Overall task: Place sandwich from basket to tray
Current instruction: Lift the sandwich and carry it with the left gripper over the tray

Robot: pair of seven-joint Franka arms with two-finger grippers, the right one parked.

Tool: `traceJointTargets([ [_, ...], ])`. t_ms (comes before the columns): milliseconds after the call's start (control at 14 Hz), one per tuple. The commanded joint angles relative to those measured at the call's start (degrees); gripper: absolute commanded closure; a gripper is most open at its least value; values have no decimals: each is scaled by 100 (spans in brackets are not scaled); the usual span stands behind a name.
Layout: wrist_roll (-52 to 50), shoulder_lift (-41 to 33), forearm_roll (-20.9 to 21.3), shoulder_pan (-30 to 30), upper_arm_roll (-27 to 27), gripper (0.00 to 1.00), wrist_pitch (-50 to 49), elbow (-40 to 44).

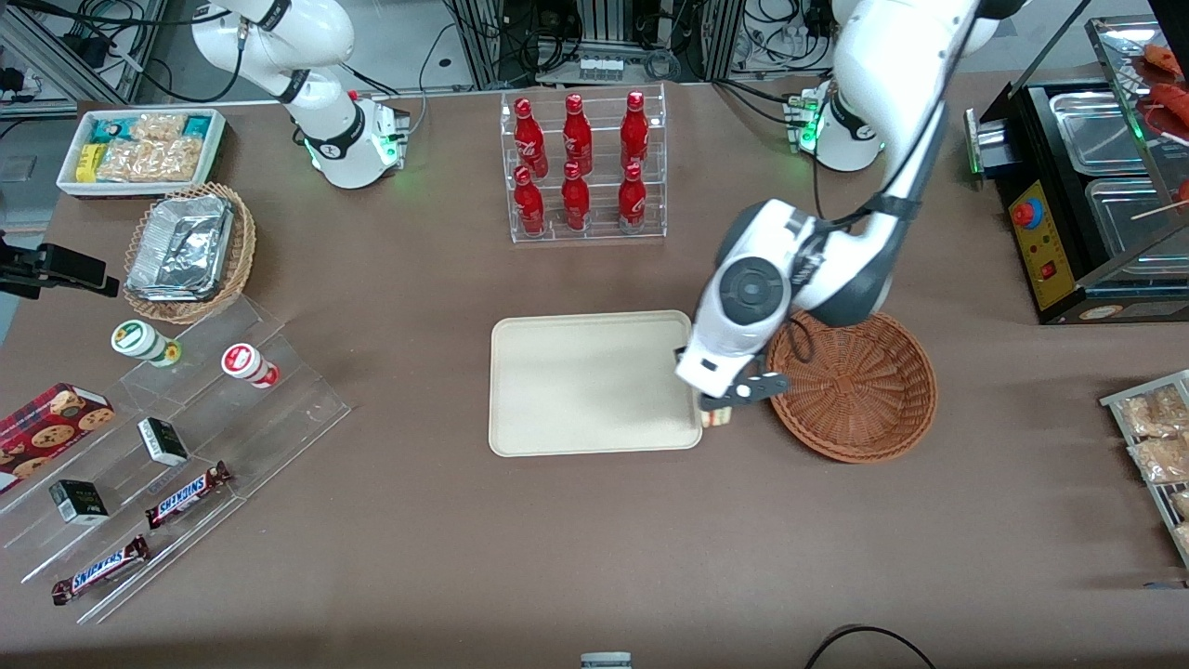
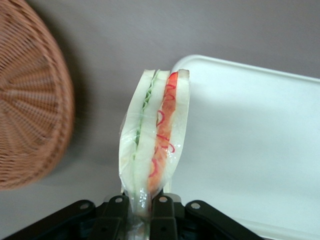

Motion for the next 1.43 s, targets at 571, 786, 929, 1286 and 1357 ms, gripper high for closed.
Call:
traceJointTargets([
  [571, -1719, 1675, 38, -1131, 67, 100, 813, 1716],
  [786, -1860, 1808, 64, -1219, 76, 100, 903, 1829],
  [929, -1887, 1817, 73, -1263, 85, 100, 859, 1830],
  [1286, -1878, 1799, 82, -1290, 102, 0, 851, 1830],
  [1357, -1878, 1773, 82, -1290, 102, 0, 816, 1830],
])
